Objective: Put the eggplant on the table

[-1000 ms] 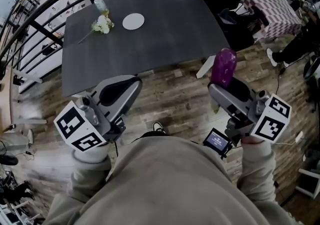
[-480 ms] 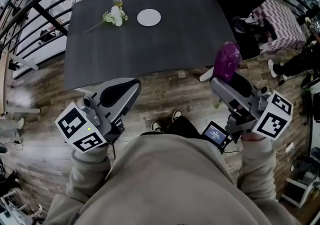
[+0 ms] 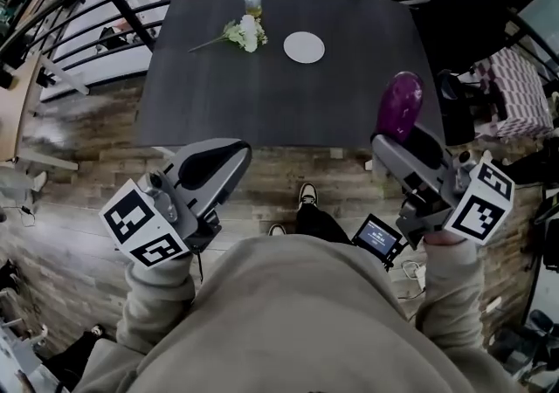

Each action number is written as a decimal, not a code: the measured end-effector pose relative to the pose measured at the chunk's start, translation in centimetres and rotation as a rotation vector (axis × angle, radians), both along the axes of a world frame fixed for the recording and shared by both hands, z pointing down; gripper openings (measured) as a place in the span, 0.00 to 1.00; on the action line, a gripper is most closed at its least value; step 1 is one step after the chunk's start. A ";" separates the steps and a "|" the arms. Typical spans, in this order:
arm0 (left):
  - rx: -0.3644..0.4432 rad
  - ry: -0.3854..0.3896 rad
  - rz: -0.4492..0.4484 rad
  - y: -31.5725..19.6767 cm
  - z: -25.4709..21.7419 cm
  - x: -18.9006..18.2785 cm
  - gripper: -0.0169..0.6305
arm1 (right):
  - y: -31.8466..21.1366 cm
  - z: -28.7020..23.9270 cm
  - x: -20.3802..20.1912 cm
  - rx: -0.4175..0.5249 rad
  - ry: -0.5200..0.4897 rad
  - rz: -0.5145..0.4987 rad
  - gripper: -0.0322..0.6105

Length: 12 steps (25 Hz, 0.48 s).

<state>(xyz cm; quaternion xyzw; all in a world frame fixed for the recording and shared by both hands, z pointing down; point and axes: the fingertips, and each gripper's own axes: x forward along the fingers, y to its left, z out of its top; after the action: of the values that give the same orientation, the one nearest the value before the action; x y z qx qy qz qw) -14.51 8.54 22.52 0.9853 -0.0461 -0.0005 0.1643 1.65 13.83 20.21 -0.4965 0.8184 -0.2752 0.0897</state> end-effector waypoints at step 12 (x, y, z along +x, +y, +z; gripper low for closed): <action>-0.010 0.009 -0.073 -5.5 -0.3 2.4 0.04 | -6.6 0.4 2.6 -0.012 -0.006 -0.068 0.39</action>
<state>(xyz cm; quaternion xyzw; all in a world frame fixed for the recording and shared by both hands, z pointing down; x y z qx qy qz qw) -12.12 3.08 22.23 0.9822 -0.0812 -0.0104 0.1691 4.21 7.26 20.62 -0.4680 0.8328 -0.2846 0.0797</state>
